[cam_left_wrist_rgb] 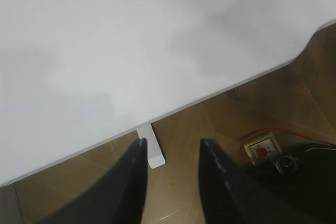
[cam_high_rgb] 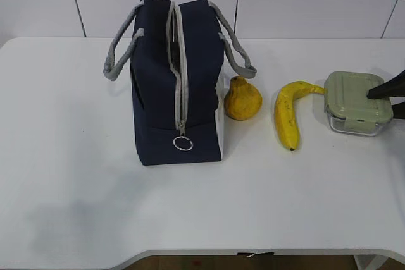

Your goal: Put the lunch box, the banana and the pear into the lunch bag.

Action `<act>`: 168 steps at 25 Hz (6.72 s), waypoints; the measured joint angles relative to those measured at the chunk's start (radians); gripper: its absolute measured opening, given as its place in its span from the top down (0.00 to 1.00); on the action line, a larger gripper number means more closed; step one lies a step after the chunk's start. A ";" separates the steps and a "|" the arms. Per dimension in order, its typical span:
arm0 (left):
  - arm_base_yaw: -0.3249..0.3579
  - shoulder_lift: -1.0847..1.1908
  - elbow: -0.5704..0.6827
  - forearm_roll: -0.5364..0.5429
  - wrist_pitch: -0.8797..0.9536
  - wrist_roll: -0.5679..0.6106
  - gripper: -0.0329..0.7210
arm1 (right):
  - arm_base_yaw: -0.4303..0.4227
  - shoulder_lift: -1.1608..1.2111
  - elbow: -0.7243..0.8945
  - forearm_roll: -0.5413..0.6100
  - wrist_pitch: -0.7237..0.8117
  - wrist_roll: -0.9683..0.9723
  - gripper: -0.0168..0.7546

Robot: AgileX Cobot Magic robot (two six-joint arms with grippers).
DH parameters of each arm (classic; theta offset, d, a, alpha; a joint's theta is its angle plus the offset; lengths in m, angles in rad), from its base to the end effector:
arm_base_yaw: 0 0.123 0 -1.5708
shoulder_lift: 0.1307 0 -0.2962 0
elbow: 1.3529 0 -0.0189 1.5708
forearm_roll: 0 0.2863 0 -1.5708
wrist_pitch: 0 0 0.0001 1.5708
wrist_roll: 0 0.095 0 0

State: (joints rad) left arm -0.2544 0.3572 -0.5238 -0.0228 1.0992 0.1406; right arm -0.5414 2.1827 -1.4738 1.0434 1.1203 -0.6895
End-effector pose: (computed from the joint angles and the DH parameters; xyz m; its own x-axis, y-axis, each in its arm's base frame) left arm 0.0708 -0.0204 0.2809 -0.6836 0.3119 -0.6599 0.3565 0.9316 0.0711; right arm 0.4259 -0.1698 0.1308 -0.8580 0.4811 -0.1798 0.1877 0.6195 0.7622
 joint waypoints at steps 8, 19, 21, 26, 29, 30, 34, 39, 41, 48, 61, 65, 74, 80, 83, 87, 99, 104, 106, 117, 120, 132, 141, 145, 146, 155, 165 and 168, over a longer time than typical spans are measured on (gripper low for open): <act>0.000 0.000 0.000 0.000 0.000 0.000 0.61 | 0.000 0.000 0.000 0.012 0.000 -0.023 0.48; 0.000 0.015 -0.041 0.000 -0.100 0.000 0.61 | 0.000 0.005 0.000 0.047 -0.002 -0.051 0.48; 0.000 0.042 -0.053 0.000 -0.113 0.000 0.61 | 0.000 0.005 -0.006 0.047 -0.002 -0.058 0.48; 0.000 0.114 -0.071 0.000 -0.150 0.000 0.61 | 0.000 -0.002 -0.038 0.049 -0.004 -0.069 0.48; 0.000 0.154 -0.105 0.000 -0.169 0.000 0.61 | 0.000 -0.007 -0.073 0.054 0.011 -0.070 0.48; 0.000 0.169 -0.121 0.000 -0.170 0.000 0.61 | 0.000 -0.007 -0.087 0.062 0.019 -0.070 0.48; 0.000 0.231 -0.183 -0.002 -0.172 0.000 0.61 | 0.002 -0.007 -0.141 0.076 0.044 -0.074 0.48; 0.000 0.280 -0.231 -0.019 -0.191 0.000 0.61 | 0.006 -0.013 -0.204 0.078 0.047 -0.076 0.48; 0.000 0.291 -0.231 -0.032 -0.191 0.000 0.61 | 0.007 -0.022 -0.220 0.076 0.049 -0.076 0.48; 0.000 0.352 -0.231 -0.068 -0.227 0.000 0.61 | 0.032 -0.067 -0.259 0.053 0.058 -0.067 0.48; 0.000 0.609 -0.355 -0.210 -0.270 -0.001 0.33 | 0.084 -0.193 -0.259 -0.021 0.084 -0.009 0.48; 0.000 0.733 -0.452 -0.246 -0.270 -0.001 0.25 | 0.084 -0.236 -0.259 -0.026 0.086 0.002 0.48; 0.000 1.083 -0.760 -0.344 -0.267 -0.006 0.22 | 0.126 -0.294 -0.259 -0.099 0.095 0.036 0.48; 0.000 1.249 -1.010 -0.409 -0.217 -0.012 0.22 | 0.174 -0.322 -0.259 -0.118 0.104 0.046 0.48; 0.000 1.289 -1.091 -0.455 -0.194 -0.018 0.22 | 0.176 -0.343 -0.259 -0.118 0.107 0.050 0.48; 0.000 1.344 -1.151 -0.555 -0.142 -0.021 0.22 | 0.177 -0.352 -0.259 -0.118 0.109 0.064 0.48; 0.036 1.447 -1.181 -0.650 -0.083 -0.024 0.22 | 0.221 -0.364 -0.259 -0.106 0.112 0.068 0.48; 0.039 1.484 -1.182 -0.692 -0.089 -0.017 0.22 | 0.240 -0.364 -0.259 -0.106 0.112 0.068 0.48; 0.039 1.506 -1.184 -0.722 -0.091 -0.005 0.22 | 0.245 -0.364 -0.259 -0.106 0.114 0.068 0.48; 0.039 1.549 -1.184 -0.747 -0.173 0.035 0.22 | 0.247 -0.366 -0.259 -0.106 0.114 0.068 0.49; 0.031 1.562 -1.184 -0.747 -0.179 0.040 0.22 | 0.247 -0.366 -0.259 -0.106 0.114 0.068 0.49; -0.001 1.612 -1.184 -0.754 -0.198 0.048 0.24 | 0.259 -0.366 -0.259 -0.088 0.116 0.068 0.49; -0.001 1.612 -1.184 -0.754 -0.217 0.048 0.68 | 0.323 -0.368 -0.259 -0.047 0.114 0.058 0.49; -0.001 1.612 -1.184 -0.754 -0.217 0.048 0.74 | 0.374 -0.368 -0.259 -0.034 0.114 0.056 0.49; -0.001 1.612 -1.184 -0.754 -0.217 0.048 0.75 | 0.386 -0.368 -0.259 -0.030 0.114 0.056 0.49; -0.001 1.612 -1.184 -0.754 -0.189 0.055 0.95 | 0.444 -0.368 -0.259 0.032 0.114 0.050 0.49; -0.001 1.603 -1.184 -0.762 -0.182 0.077 0.96 | 0.508 -0.368 -0.259 0.038 0.114 0.038 0.49; -0.001 1.602 -1.184 -0.778 -0.169 0.092 0.96 | 0.530 -0.359 -0.259 0.040 0.114 0.036 0.49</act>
State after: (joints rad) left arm -0.2550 1.9594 -1.7081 -0.8012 0.9300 0.2321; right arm -0.0114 1.8235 -1.7325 1.0839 1.2343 -0.6537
